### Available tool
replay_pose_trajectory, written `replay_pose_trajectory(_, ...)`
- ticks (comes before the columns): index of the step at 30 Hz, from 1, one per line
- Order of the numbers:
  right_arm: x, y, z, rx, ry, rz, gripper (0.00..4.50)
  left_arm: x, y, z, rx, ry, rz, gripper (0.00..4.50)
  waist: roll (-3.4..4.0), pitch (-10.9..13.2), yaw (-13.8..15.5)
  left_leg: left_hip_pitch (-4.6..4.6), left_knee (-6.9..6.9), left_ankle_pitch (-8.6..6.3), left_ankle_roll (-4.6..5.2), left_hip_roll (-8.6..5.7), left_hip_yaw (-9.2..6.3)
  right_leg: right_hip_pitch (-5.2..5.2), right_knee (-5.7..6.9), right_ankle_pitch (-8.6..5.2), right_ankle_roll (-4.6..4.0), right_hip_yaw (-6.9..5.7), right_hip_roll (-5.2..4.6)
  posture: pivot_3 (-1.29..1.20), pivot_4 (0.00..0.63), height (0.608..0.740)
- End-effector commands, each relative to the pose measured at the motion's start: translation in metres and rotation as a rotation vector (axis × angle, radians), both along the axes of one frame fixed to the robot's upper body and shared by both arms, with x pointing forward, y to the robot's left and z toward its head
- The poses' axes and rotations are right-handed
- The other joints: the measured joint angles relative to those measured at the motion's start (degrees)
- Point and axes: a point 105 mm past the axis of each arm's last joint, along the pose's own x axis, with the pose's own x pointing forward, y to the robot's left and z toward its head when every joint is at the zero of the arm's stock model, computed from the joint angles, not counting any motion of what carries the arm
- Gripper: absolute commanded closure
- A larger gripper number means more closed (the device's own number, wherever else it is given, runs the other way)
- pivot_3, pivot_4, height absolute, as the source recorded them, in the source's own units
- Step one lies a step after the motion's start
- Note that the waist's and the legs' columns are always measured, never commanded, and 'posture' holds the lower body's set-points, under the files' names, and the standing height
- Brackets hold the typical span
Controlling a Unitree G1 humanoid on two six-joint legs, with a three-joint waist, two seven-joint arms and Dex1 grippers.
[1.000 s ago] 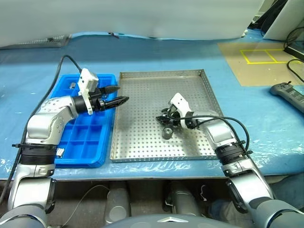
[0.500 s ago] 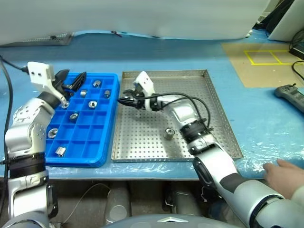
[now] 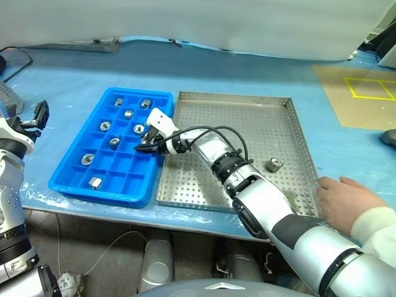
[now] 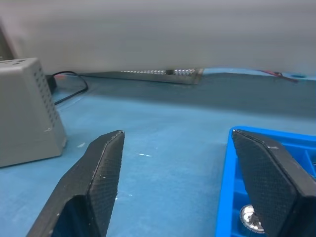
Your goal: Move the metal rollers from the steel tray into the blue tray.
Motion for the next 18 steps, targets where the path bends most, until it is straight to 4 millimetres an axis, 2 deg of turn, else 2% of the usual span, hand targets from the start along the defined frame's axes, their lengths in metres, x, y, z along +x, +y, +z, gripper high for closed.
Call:
replay_pose_trajectory(1,-0.063,0.083,0.034,0.103,-0.034,0.223,2.68,-0.011,0.001,0.019,0.038,-0.057,0.022,0.82,0.0,0.0,0.2,0.0,-0.01,0.0,0.0,0.0,0.0,0.0,0.0,0.0,0.0,0.0,0.0,0.51,0.15,0.74)
replay_pose_trajectory(6,-0.076,0.101,0.036,0.102,-0.054,0.233,2.68,-0.016,0.002,0.017,0.035,-0.057,0.041,0.82,0.0,0.0,0.5,-0.01,-0.02,0.0,0.0,-0.01,-0.02,-0.01,-0.01,0.0,0.0,0.0,0.0,0.54,0.15,0.74)
replay_pose_trajectory(10,-0.084,0.11,0.037,0.105,-0.059,0.245,2.68,-0.029,0.016,0.017,0.038,-0.062,0.128,0.82,0.0,0.0,0.8,-0.01,-0.03,0.0,-0.01,-0.01,-0.04,-0.01,-0.01,-0.09,0.15,0.0,0.0,0.58,0.15,0.74)
replay_pose_trajectory(13,-0.09,0.113,0.036,0.104,-0.054,0.272,2.68,-0.036,0.018,0.014,0.066,-0.046,0.143,0.82,0.0,0.0,1.2,-0.01,-0.07,0.0,-0.01,-0.01,-0.05,-0.04,-0.01,-0.23,0.39,0.0,0.0,0.61,0.15,0.74)
replay_pose_trajectory(18,-0.128,0.12,0.068,0.288,0.076,0.498,2.68,-0.052,0.019,0.008,0.052,-0.044,0.17,0.82,-0.06,0.0,2.1,-0.06,-0.12,-0.01,-0.01,-0.01,-0.06,-0.1,-0.04,-0.28,0.38,0.01,0.01,0.66,0.15,0.74)
